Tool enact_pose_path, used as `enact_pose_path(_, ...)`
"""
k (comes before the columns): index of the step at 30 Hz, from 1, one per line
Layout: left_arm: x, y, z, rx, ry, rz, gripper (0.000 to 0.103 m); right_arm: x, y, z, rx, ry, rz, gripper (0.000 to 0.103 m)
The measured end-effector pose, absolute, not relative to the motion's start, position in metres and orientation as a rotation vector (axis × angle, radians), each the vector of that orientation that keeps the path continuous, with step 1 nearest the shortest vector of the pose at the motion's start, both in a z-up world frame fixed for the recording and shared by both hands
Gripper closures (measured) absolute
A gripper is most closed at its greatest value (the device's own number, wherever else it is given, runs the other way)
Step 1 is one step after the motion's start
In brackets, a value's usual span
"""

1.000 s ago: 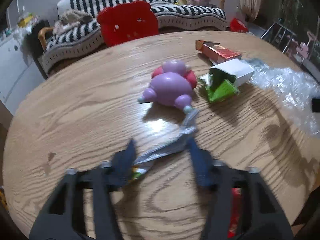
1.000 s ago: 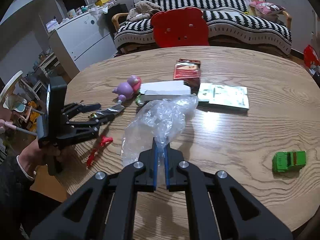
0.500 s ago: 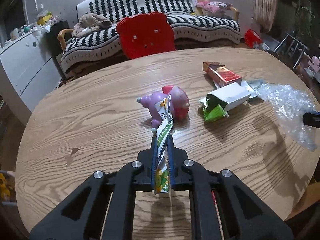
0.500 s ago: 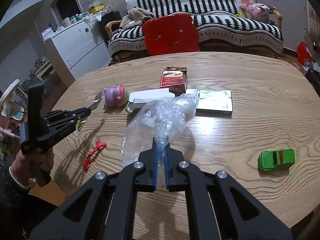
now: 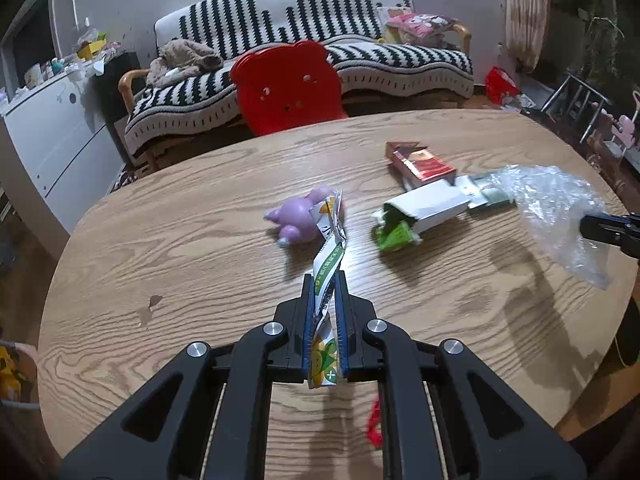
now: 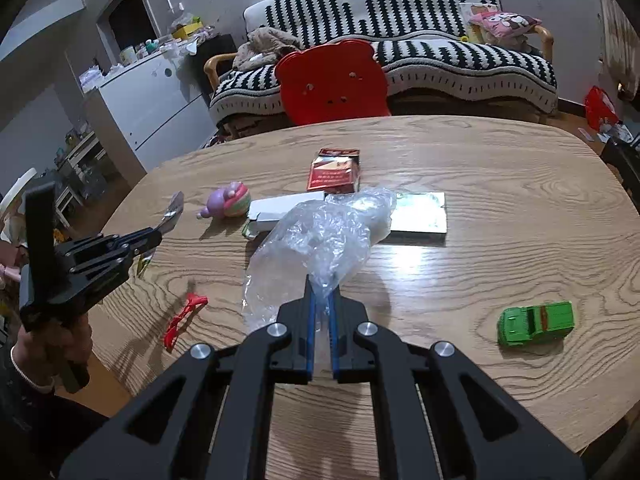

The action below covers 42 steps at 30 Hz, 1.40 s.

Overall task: Collect trash
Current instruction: 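Carry the plastic bag and foil strip to the black bin and release both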

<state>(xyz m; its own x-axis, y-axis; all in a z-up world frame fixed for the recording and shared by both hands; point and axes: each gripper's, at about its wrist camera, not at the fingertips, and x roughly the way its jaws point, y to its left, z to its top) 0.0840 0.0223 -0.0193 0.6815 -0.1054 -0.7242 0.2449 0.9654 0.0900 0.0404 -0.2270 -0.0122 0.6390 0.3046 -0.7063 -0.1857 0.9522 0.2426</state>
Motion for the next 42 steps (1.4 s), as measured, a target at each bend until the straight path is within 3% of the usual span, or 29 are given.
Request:
enact_pose_path(10, 0.065, -0.04, 0.002, 0.188, 0.746, -0.308, 0.094, 0.013, -0.286, 0.001, 0.175, 0.792, 0.176, 0.097)
enact_pose_path(20, 0.036, -0.165, 0.011, 0.207, 0.709, -0.545, 0.094, -0.056, -0.409, 0.005, 0.245, 0.753, -0.02, 0.097)
enact_pose_path(32, -0.038, -0.343, -0.021, 0.26, 0.737, -0.894, 0.094, -0.178, -0.552, -0.013, 0.366, 0.729, -0.303, 0.096)
enact_pose_path(42, -0.114, -0.475, -0.08, 0.328, 0.854, -1.159, 0.094, -0.277, -0.652, -0.068, 0.527, 0.878, -0.561, 0.096)
